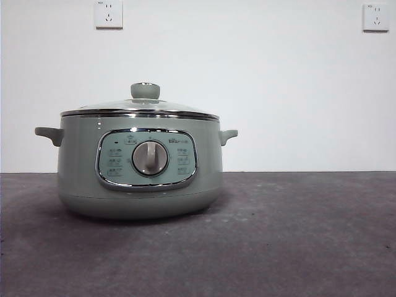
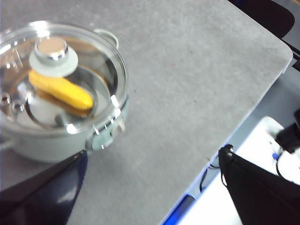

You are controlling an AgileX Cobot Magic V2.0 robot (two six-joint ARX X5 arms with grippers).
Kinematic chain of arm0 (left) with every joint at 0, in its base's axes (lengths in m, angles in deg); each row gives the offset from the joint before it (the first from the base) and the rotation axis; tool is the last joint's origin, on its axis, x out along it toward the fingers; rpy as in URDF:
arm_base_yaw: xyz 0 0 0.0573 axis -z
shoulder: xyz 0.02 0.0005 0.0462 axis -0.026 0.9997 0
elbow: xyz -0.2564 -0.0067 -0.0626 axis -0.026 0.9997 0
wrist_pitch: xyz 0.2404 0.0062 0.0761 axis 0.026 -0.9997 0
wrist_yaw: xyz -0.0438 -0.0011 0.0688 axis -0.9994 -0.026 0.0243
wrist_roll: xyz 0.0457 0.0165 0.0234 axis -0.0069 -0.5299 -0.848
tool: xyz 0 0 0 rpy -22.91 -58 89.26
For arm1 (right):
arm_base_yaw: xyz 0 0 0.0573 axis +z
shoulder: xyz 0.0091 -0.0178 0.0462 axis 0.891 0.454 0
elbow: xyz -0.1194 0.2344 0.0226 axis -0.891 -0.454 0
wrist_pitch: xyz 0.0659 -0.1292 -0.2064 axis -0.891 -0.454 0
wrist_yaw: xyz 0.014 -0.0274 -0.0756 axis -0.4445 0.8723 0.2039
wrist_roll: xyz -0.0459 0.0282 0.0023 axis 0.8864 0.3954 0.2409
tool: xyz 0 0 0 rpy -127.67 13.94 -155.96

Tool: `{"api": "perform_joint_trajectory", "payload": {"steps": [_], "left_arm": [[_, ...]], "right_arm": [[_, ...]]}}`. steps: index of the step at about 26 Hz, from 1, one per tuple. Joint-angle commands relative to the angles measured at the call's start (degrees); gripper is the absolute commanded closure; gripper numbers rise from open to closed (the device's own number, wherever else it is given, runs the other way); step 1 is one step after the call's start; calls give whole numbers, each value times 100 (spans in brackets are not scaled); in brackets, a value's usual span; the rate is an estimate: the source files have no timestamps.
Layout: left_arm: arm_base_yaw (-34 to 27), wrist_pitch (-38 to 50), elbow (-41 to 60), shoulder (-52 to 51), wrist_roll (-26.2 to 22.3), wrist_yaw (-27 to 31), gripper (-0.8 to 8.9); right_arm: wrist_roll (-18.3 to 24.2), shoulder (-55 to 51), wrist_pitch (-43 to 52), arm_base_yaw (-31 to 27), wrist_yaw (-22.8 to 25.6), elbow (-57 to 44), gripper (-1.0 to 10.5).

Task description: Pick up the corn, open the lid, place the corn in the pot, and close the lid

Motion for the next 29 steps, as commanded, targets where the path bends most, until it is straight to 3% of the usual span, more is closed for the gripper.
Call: {"api": "perform_joint_trajectory", "payload": {"steps": [1, 9, 11, 14, 15, 20, 29], "left_arm": [[-7, -122, -9, -48, 48, -24, 343], [-7, -256, -9, -52, 105, -26, 348], [-7, -260, -9, -52, 105, -26, 382], [-7, -262, -9, -52, 103, -26, 693], [-7, -262, -9, -52, 101, -24, 812], [-7, -256, -9, -50, 94, -22, 819], [-9, -247, -9, 39, 94, -17, 817]], "right_arm": [[59, -26, -149, 4, -48, -44, 513], [59, -26, -149, 4, -98, -44, 515], [57, -26, -149, 4, -98, -44, 581], [61, -26, -149, 4, -96, -44, 921], [72, -26, -149, 4, -96, -44, 960], [125, -26, -149, 4, -83, -44, 954], [125, -26, -149, 4, 442, -42, 946]]}}
